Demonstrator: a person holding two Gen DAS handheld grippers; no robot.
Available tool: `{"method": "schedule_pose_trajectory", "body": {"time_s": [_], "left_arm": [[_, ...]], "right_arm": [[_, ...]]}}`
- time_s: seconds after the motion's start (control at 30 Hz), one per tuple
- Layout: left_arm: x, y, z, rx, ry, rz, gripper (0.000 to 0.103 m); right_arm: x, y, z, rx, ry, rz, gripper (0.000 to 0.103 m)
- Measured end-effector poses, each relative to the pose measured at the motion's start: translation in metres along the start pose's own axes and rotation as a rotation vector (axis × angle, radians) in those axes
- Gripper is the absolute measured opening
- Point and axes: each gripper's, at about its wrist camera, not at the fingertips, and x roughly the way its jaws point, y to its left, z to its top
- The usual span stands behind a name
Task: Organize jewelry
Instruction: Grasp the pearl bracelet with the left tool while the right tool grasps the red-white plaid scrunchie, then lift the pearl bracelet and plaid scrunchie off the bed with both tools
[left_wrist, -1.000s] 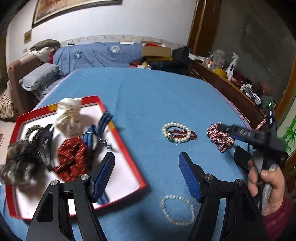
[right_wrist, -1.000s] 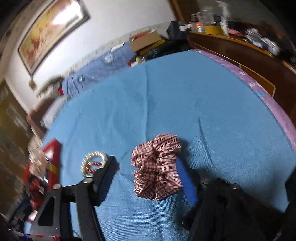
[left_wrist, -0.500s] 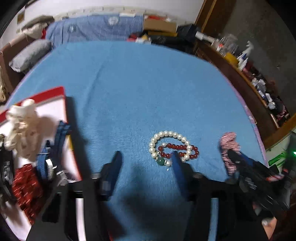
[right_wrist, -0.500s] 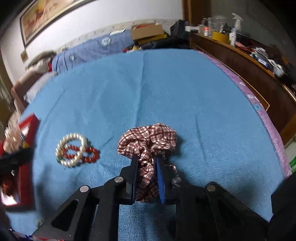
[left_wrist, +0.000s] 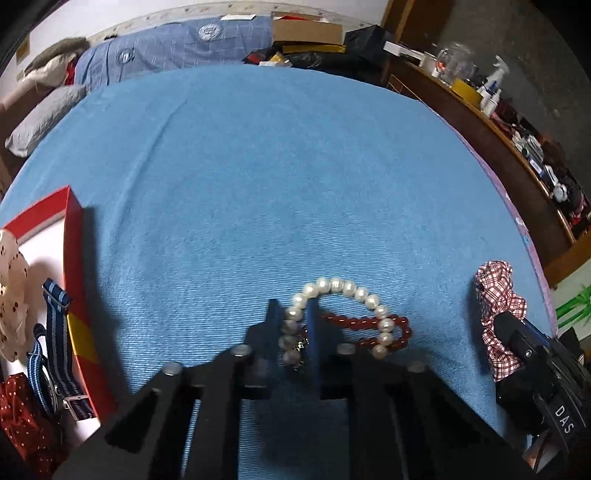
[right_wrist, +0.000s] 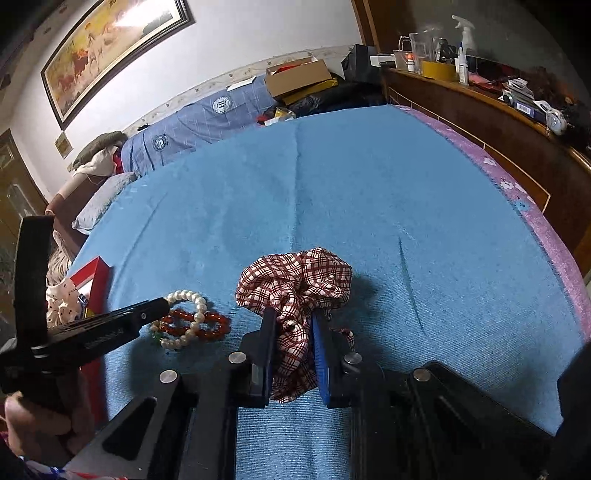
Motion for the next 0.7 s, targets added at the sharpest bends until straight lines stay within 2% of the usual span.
{"method": "schedule_pose_trajectory", "body": {"time_s": [0.17,0.2,0.23,0.37,0.47,0.53,0.7], "left_arm": [[-0.013,-0.006,-0.027,0.044,-0.06,0.062,0.006],[-0.018,-0.003,-0.032,0.03,-0.062,0.05,0.006],[-0.023,0.0,-0.037,0.018,-0.067,0.027,0.0],[-0.058,0.011,-0.057,-0.009,-0.161,-0.026,0.0],[-0.081,0.017,-0.063,-0.005,-0.231,-0.036,0.0],[-0.08,0.02,-0.06,-0.01,-0.226,-0.056,0.0],[-0.061,0.018,-0.045,-0.018,-0.14,-0.085,0.0]], "right_arm": [[-0.004,0.0,0.0,0.007,-0.013,0.013,0.02],[-0.005,-0.001,-0.001,0.009,-0.017,0.018,0.02],[-0.007,-0.002,-0.001,0.011,-0.025,0.024,0.02],[-0.013,0.003,-0.001,0.005,-0.051,0.056,0.02],[-0.019,0.011,-0.003,-0.011,-0.075,0.073,0.02],[-0.02,0.015,-0.004,-0.014,-0.088,0.08,0.02],[-0.016,0.021,-0.005,-0.031,-0.085,0.073,0.02]]}}
